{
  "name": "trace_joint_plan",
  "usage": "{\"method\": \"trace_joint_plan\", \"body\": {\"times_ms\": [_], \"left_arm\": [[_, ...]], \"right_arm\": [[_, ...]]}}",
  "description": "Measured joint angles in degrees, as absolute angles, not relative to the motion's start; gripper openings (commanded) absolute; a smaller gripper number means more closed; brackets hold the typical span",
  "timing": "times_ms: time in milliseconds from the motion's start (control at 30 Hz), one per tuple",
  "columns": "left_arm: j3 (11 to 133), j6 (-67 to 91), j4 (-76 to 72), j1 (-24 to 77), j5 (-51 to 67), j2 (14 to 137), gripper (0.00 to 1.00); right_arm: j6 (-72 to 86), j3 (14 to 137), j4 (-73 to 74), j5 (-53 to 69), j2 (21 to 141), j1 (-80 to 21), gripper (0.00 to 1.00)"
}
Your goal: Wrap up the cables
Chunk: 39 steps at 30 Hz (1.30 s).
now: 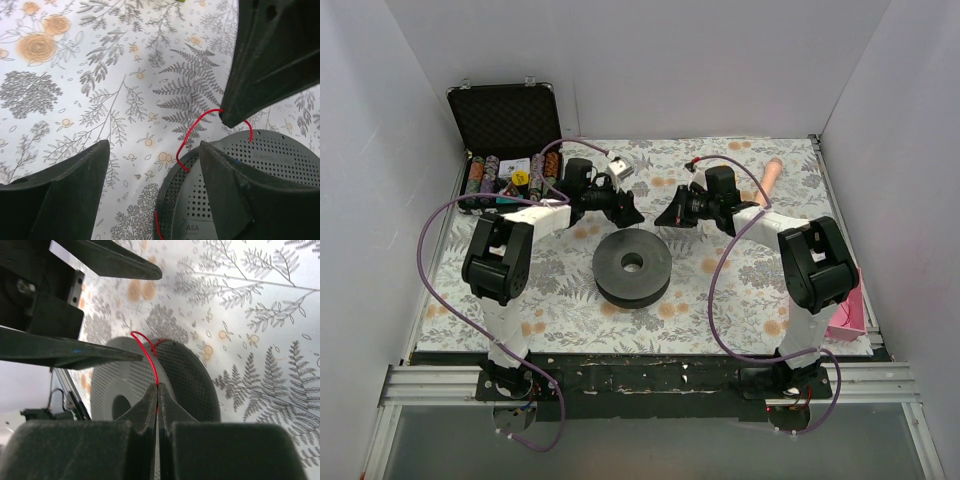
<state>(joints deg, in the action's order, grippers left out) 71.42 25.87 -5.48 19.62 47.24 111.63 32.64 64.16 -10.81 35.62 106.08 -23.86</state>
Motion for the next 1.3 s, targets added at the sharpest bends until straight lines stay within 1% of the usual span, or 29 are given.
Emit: {"method": "trace_joint_plan", "body": {"times_ms": [100,300,333,400,433,500,533,600,700,733,867,967,1000,1067,1133,1233,1300], "left_arm": [[72.31,26.72,-4.49,19.62,44.62,110.8,0.74],[73.1,26.22,-0.95,19.51,42.61,105.16,0.72],[72.99,25.8,-0.4,19.51,42.37,103.5,0.69],[72.14,24.1,0.34,19.51,42.35,99.77,0.57],[71.53,23.07,0.78,19.51,42.48,97.93,0.53],[69.82,20.38,2.07,19.51,43.13,94.02,0.46],[69.21,19.2,2.76,19.55,43.51,92.68,0.45],[68.16,16.53,3.81,19.86,43.48,90.87,0.47],[66.92,11.99,5.45,20.95,41.45,90.61,0.56],[66.17,10.24,6.07,21.47,40.53,90.63,0.57],[63.59,3.95,8.32,24.05,37.39,90.65,0.55],[63.2,1.37,8.91,25.61,35.35,90.76,0.5],[63.2,0.99,8.8,25.85,34.92,90.83,0.45],[63.22,0.58,8.54,26.06,34.02,91.13,0.41],[63.26,0.36,8.49,26.09,33.06,91.79,0.34],[63.26,0.03,8.58,26.11,31.86,92.77,0.33],[63.26,-0.08,8.82,26.06,31.53,93.25,0.26]], "right_arm": [[38.0,63.75,-13.5,32.95,104.49,-24.71,0.01],[48.62,62.52,-20.34,28.53,103.2,-27.05,0.01],[50.26,62.26,-21.15,27.94,103.22,-27.44,0.01],[53.56,61.93,-22.06,26.65,103.22,-28.29,0.01],[54.85,61.8,-22.46,26.04,103.22,-28.64,0.01],[57.78,61.21,-24.21,24.77,103.22,-29.41,0.01],[58.98,60.9,-24.67,24.08,103.22,-29.82,0.01],[61.25,60.18,-25.52,22.72,103.22,-30.59,0.01],[63.66,59.66,-25.96,20.97,103.22,-31.77,0.01],[64.4,59.57,-26.17,20.56,103.22,-32.14,0.01],[67.02,58.98,-27.66,19.14,103.22,-33.15,0.01],[68.77,58.37,-28.93,18.41,103.22,-33.63,0.01],[68.99,58.33,-28.93,18.28,103.22,-33.71,0.01],[69.54,58.33,-29.17,18.02,103.22,-33.91,0.01],[70.19,58.3,-30.0,17.87,103.22,-34.06,0.01],[70.63,58.28,-30.5,17.63,103.24,-34.17,0.01],[70.83,58.28,-30.76,17.45,103.24,-34.22,0.01]]}}
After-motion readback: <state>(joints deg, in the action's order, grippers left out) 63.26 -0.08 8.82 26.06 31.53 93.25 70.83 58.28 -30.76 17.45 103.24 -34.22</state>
